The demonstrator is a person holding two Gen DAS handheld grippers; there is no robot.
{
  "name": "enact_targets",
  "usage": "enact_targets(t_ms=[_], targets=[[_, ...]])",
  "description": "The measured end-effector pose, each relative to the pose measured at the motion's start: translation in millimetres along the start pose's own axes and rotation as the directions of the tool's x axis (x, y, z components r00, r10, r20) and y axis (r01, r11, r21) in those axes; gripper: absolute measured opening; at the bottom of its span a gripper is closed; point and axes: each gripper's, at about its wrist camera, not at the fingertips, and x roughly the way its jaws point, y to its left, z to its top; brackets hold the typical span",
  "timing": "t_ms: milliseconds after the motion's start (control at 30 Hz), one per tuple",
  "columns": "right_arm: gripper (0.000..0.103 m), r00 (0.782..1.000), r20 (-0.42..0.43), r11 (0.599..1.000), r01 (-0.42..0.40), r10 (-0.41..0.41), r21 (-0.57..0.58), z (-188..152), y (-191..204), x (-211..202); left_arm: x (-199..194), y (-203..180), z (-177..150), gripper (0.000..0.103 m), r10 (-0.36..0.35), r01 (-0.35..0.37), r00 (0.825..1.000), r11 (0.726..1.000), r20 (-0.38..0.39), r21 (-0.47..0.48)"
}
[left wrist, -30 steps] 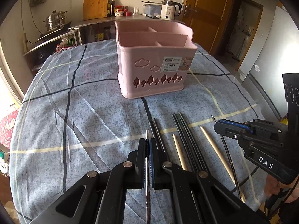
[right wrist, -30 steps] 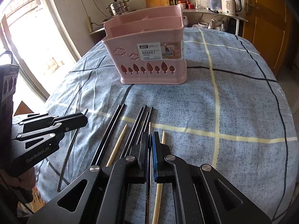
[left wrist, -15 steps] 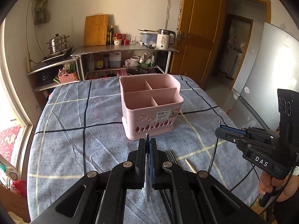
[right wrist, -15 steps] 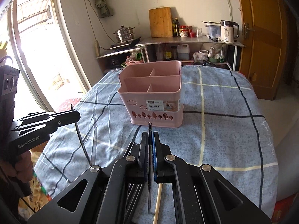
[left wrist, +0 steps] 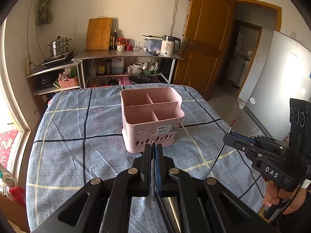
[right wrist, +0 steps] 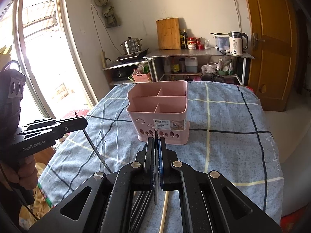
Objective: Organize utensils
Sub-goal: 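Lift the metal chopsticks with both tools and carry them over the pink basket, then lower the metal chopsticks into the basket and open both tools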
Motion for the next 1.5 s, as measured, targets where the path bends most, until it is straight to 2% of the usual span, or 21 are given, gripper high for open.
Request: enact_targets(t_ms=[300, 733, 900, 1200, 1500], targets=[[0.004, 0.998, 0.057, 1.0, -0.005, 0.005, -0.013, 33, 0, 0, 8, 11, 40, 0.003, -0.01, 0.01, 1.0, 0.999, 0.023, -0.033], [0.004, 0.984, 0.174, 1.0, -0.026, 0.024, 0.007, 110, 4, 16, 12, 25, 126, 0.003, -0.016, 0.023, 0.994, 0.998, 0.112, -0.058], [0.004, 0.977, 0.21, 0.998, -0.041, 0.032, 0.038, 133, 0, 27, 23, 34, 144, 0.003, -0.009, 0.019, 0.992, 0.997, 0.13, -0.079], [0.004, 0.98, 0.195, 0.996, -0.048, 0.033, 0.073, 136, -7, 64, 58, 58, 142, 0.003, -0.006, 0.021, 0.995, 0.99, 0.101, -0.141], [0.004, 0.994, 0.108, 0.996, -0.033, 0.023, 0.088, 116, -11, 101, 100, 72, 114, 0.003, -0.02, 0.023, 1.0, 0.982, 0.018, -0.187]])
